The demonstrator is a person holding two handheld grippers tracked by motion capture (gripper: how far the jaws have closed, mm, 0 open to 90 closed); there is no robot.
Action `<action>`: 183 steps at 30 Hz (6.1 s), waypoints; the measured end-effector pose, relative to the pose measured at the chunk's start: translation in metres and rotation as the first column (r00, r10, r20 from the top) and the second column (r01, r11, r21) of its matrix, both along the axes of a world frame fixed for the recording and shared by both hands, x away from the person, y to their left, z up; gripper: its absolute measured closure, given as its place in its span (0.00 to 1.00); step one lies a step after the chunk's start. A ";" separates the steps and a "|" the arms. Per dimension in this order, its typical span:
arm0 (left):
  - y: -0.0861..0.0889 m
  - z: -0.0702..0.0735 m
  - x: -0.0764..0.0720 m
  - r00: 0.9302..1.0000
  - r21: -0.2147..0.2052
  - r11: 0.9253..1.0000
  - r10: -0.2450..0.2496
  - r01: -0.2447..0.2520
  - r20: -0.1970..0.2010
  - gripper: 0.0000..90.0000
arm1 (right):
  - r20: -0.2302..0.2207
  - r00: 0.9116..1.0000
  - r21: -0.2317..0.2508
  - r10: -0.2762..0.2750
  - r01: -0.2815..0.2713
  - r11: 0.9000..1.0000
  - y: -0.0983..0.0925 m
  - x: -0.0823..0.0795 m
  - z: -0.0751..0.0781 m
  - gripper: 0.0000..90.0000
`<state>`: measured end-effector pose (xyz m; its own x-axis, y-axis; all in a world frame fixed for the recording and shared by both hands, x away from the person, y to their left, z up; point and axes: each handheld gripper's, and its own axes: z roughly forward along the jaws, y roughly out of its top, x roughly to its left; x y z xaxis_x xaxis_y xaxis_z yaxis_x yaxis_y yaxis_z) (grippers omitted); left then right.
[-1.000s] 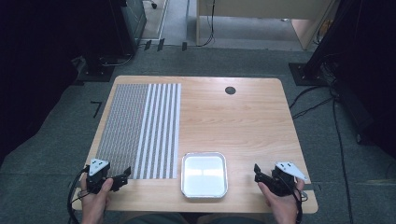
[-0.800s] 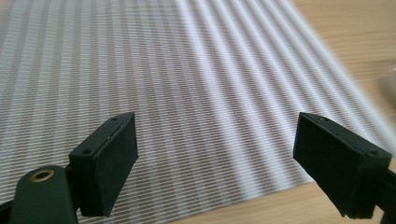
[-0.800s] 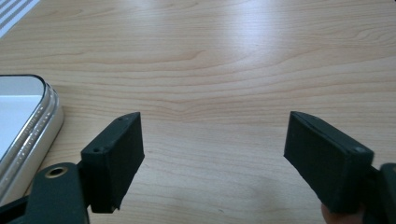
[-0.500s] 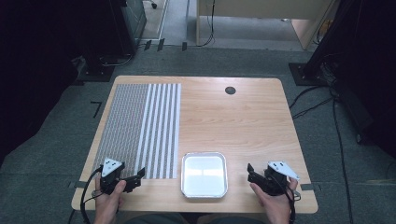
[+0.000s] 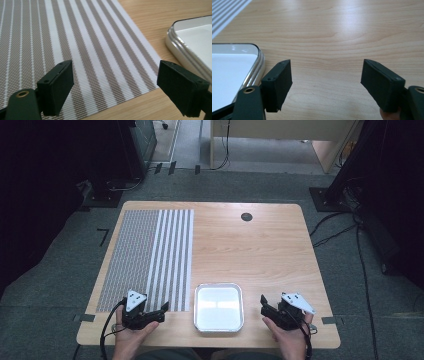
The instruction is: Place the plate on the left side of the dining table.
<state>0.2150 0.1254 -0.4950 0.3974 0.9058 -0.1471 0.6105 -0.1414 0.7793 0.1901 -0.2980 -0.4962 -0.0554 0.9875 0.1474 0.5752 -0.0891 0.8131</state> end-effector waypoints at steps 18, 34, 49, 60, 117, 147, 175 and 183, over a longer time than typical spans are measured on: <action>-0.046 -0.003 -0.001 0.999 0.015 0.999 -0.035 0.035 -0.025 0.17 | 0.021 0.999 0.002 0.028 -0.028 1.000 0.016 -0.001 0.000 0.38; -0.079 0.001 0.000 0.997 0.001 0.998 -0.066 0.066 -0.035 0.27 | 0.043 0.992 0.098 0.117 -0.120 0.988 0.034 -0.003 -0.002 0.63; -0.106 0.009 0.002 0.999 0.011 0.999 -0.033 0.033 -0.026 0.65 | -0.043 0.990 0.260 0.136 -0.120 0.958 0.044 0.011 0.003 0.91; -0.109 0.000 -0.002 0.997 0.051 0.996 -0.076 0.078 -0.034 0.88 | -0.076 0.981 0.359 0.180 -0.141 0.923 0.047 0.014 -0.006 0.98; -0.128 0.001 -0.006 0.988 0.029 0.988 -0.151 0.151 -0.017 0.77 | -0.028 0.999 0.240 0.029 -0.022 0.971 0.032 -0.016 0.014 0.87; -0.140 -0.003 -0.008 0.991 0.035 0.991 -0.127 0.129 -0.044 0.79 | -0.108 0.994 0.406 -0.022 0.064 0.912 0.032 -0.015 -0.001 0.97; -0.107 0.027 0.017 0.997 0.046 0.996 -0.073 0.072 0.008 0.85 | -0.105 0.995 0.396 0.000 0.042 0.917 0.068 0.011 0.023 0.98; -0.083 0.032 0.026 0.999 0.036 0.999 -0.025 0.024 0.022 0.86 | -0.114 0.993 0.407 0.021 0.028 0.913 0.093 0.026 0.028 0.98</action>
